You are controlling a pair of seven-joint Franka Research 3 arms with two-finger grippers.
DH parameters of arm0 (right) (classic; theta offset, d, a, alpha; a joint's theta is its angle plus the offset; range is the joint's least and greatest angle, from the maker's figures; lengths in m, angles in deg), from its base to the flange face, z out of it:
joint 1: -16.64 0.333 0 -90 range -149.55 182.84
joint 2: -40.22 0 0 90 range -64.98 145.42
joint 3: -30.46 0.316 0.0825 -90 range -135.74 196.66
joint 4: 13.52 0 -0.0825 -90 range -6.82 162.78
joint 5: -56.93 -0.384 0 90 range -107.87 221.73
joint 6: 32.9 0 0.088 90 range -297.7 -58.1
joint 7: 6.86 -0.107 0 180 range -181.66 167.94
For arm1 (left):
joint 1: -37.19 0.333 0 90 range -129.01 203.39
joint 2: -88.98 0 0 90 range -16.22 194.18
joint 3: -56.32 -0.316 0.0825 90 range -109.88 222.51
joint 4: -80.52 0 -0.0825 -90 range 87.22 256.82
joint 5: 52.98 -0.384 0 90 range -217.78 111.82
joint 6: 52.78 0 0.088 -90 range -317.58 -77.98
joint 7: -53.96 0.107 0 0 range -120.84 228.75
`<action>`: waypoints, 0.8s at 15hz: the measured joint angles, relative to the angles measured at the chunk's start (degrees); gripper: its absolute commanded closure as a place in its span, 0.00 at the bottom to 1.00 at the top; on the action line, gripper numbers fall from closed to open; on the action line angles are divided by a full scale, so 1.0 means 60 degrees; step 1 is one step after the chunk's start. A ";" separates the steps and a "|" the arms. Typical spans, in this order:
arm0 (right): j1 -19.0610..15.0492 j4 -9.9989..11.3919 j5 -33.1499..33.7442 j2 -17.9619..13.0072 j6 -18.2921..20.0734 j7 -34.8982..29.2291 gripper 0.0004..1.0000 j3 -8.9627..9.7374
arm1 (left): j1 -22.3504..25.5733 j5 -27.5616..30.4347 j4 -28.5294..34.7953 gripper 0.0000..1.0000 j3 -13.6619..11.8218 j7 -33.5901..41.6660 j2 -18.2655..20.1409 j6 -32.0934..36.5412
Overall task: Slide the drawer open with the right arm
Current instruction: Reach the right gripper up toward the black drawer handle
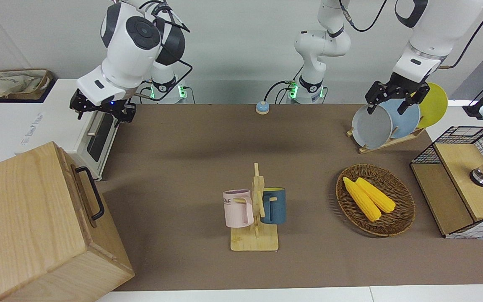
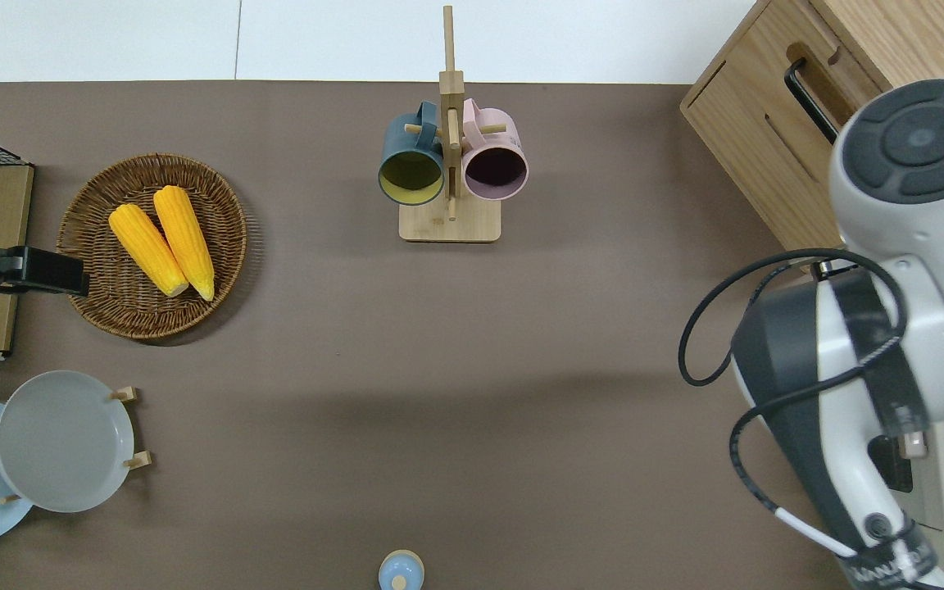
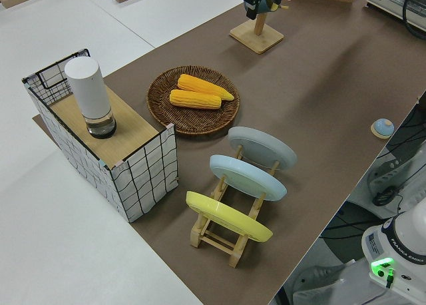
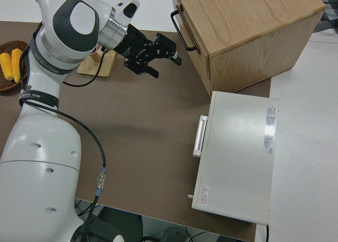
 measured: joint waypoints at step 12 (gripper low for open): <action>0.0866 0.0512 0.3936 0.1324 -0.1564 -0.1142 0.01 -0.0004 | 0.0000 0.0000 0.0000 0.00 0.0000 0.0000 0.0000 0.0000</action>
